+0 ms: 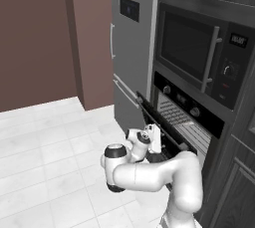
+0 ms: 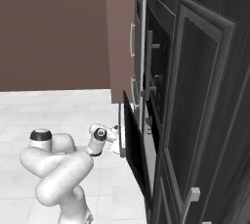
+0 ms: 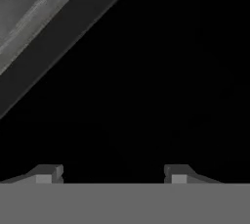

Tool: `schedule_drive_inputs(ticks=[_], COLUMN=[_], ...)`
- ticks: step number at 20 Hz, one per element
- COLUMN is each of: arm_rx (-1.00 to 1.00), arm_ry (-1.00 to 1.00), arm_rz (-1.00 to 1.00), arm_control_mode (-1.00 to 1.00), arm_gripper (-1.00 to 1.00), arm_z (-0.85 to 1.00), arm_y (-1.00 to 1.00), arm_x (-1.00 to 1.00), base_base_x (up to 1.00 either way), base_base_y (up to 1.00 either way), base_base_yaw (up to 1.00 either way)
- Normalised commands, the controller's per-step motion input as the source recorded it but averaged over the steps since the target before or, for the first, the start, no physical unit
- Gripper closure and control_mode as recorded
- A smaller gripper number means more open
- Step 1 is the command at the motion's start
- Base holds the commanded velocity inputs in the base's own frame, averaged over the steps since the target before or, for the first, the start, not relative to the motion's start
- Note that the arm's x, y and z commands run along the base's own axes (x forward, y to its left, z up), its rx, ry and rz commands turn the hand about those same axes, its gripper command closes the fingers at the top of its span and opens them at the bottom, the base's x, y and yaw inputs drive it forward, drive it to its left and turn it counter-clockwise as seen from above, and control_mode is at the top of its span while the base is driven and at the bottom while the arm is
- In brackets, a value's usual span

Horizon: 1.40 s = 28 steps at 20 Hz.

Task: Place the fish on the rack of the oven, and slide the rack back inside. Close the oven door.

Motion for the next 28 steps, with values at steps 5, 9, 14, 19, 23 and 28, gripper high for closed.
schedule_drive_inputs(ticks=[5,9,14,19,23,28], arm_rx=[-0.21,-0.12,-0.07,-0.03,0.0,0.0], arm_ry=[-0.02,-0.02,0.01,0.09,0.0,0.0], arm_rz=[-0.25,-0.21,-0.12,-0.03,0.0,0.0], arm_control_mode=[-1.0,-1.0,-1.0,-1.0,-1.0,-1.0], arm_gripper=[-1.0,-1.0,-1.0,-1.0,-1.0,-1.0], arm_z=[0.06,0.0,-0.2,-0.45,-0.06,0.0], arm_y=[-1.0,-1.0,-1.0,-0.95,-0.27,-0.02], arm_x=[0.73,0.92,0.94,0.44,-0.05,-0.04], base_base_x=[0.0,0.0,0.0,0.0,0.0,0.0], base_base_y=[0.0,0.0,0.0,0.0,0.0,0.0], base_base_yaw=[0.0,0.0,0.0,0.0,0.0,0.0])
